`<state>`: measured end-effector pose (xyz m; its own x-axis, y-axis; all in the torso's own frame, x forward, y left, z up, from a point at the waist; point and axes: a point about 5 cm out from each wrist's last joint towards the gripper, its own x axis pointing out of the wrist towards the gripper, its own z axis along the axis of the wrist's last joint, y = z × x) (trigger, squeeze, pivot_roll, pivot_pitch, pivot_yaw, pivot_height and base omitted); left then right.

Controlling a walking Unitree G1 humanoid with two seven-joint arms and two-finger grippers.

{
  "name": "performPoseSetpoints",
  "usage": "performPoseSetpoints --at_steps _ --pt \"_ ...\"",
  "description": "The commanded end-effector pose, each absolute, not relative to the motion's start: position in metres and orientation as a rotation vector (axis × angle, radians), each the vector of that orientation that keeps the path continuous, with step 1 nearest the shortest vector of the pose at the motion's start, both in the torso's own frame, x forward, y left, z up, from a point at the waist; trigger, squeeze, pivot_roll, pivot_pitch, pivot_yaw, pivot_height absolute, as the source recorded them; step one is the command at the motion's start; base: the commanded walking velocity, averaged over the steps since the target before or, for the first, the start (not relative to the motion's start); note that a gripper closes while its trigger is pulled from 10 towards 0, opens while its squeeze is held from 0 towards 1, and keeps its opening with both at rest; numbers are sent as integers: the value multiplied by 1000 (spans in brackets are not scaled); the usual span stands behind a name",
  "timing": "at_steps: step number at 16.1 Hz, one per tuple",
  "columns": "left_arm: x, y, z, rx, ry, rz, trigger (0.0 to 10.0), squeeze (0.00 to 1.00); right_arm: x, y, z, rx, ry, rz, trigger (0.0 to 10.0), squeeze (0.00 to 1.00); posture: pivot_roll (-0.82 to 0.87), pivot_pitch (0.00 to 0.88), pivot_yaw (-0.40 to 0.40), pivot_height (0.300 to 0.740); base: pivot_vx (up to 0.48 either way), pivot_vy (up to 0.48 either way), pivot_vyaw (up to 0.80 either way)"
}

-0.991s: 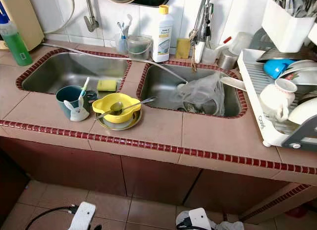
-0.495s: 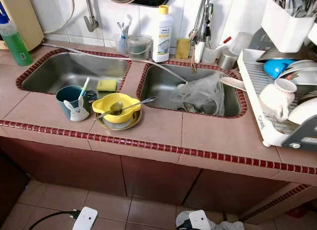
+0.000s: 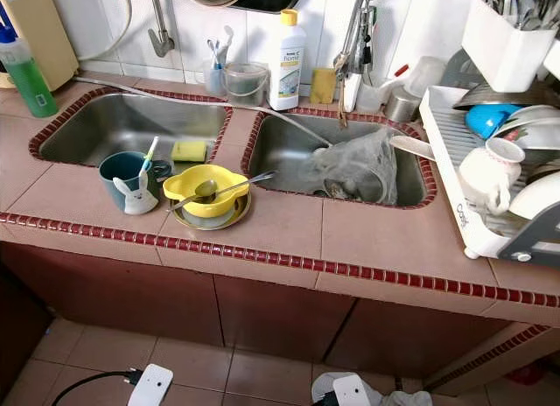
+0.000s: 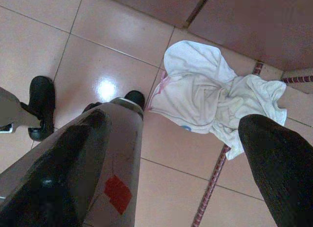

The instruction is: Kitchen organization

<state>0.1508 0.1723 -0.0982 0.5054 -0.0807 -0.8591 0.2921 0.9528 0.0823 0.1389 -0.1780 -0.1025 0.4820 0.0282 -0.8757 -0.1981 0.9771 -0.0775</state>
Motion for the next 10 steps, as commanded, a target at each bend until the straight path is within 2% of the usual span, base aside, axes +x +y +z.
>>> performPoseSetpoints --at_steps 1,6,10 --pt "150 173 -98 241 1022 -239 10000 0 132 -180 -105 -174 1086 128 10000 0 91 0 -28 740 0 0 0" --pt "150 175 -98 246 1022 -243 10000 0 128 -181 -106 -171 1094 121 10000 0 88 0 -25 740 0 0 0" --pt "150 175 -98 247 1021 -245 10000 0 127 -181 -106 -167 1097 119 10000 0 88 0 -22 740 -257 0 0"
